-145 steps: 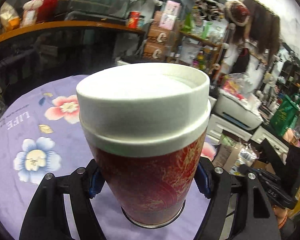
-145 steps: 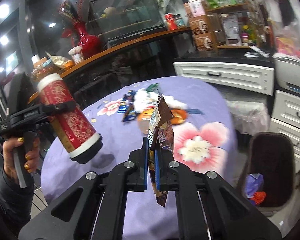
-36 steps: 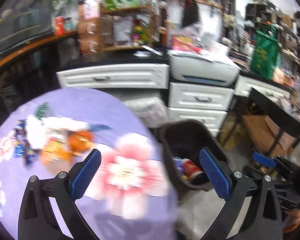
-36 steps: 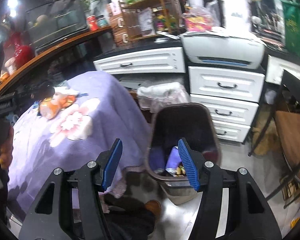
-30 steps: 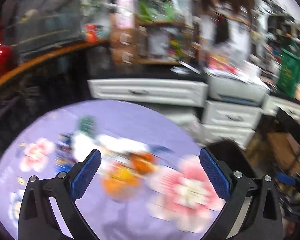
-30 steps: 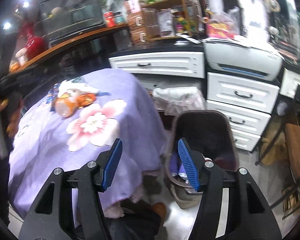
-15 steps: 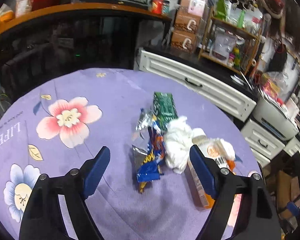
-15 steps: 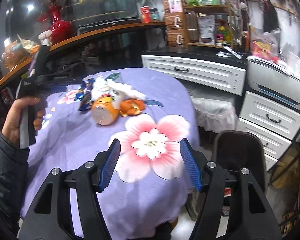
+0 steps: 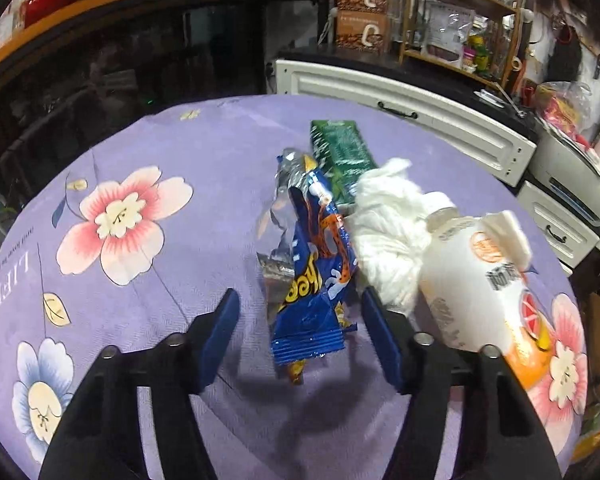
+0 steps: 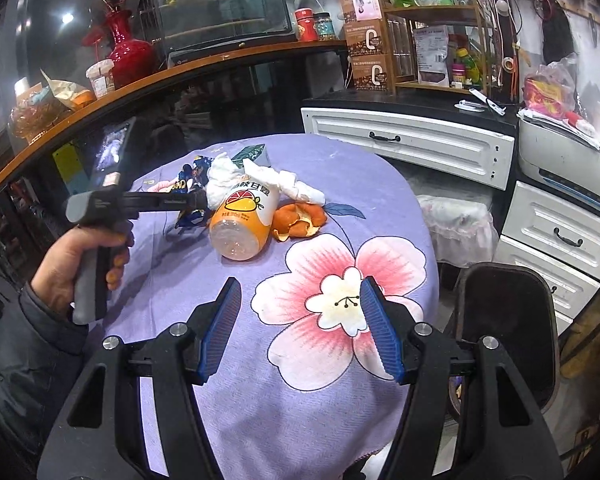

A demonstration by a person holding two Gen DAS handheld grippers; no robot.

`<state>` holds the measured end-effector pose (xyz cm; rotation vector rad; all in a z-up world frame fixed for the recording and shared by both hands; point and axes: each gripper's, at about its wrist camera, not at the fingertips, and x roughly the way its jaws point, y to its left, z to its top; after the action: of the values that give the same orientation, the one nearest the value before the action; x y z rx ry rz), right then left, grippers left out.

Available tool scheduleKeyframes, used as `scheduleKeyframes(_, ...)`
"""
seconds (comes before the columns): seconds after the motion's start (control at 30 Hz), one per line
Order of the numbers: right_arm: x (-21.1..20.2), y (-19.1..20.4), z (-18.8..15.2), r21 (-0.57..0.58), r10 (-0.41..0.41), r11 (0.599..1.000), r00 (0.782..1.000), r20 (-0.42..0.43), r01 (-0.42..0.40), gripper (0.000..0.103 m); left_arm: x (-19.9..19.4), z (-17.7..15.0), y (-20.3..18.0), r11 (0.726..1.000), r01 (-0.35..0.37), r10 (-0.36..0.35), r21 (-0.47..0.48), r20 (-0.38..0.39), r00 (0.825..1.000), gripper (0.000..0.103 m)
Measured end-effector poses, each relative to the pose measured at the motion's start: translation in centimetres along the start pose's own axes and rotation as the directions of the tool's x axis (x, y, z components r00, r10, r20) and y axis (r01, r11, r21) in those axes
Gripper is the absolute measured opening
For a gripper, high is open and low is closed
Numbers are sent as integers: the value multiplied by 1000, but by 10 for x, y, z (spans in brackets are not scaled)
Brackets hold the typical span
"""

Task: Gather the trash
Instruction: 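Grasp the blue chip bag with the left tool while the right tool grasps the white tissue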

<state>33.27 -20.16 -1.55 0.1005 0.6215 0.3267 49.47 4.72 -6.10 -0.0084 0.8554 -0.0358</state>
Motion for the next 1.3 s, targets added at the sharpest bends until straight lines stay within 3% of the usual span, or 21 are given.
scheduleKeyframes(0.1,3,5,3,-13,5,1000,1000,1,-5,62,3,1,7,999,19,-19,-45,-7,1000,42)
scheduleKeyframes(0.13,4,6,4,-20,9,1000,1000,0,-9,62,2,0,11,998,23,-24,-60,-6,1000,31)
scheduleKeyframes(0.33,18,16,14,-35,47,998,999,-27,-48,62,-20,-1,18,994,16,-11,-105,51,999,29)
scheduleKeyframes(0.47,32,22,27,-21,88,996,995,-47,-89,62,-39,2,30,988,-22,41,-153,122,992,28)
scheduleKeyframes(0.6,53,30,49,-18,118,993,991,-66,-119,62,-51,4,41,979,0,38,-203,179,983,28)
scheduleKeyframes(0.9,118,44,95,-85,68,994,994,-81,-75,61,-50,7,35,980,12,26,-200,186,982,28)
scheduleKeyframes(1.1,148,52,106,-125,26,992,996,-88,-37,55,-45,6,42,976,18,21,-219,174,985,28)
scheduleKeyframes(1.3,165,32,110,-63,2,998,994,-113,-9,54,-44,7,39,978,23,14,-209,172,985,28)
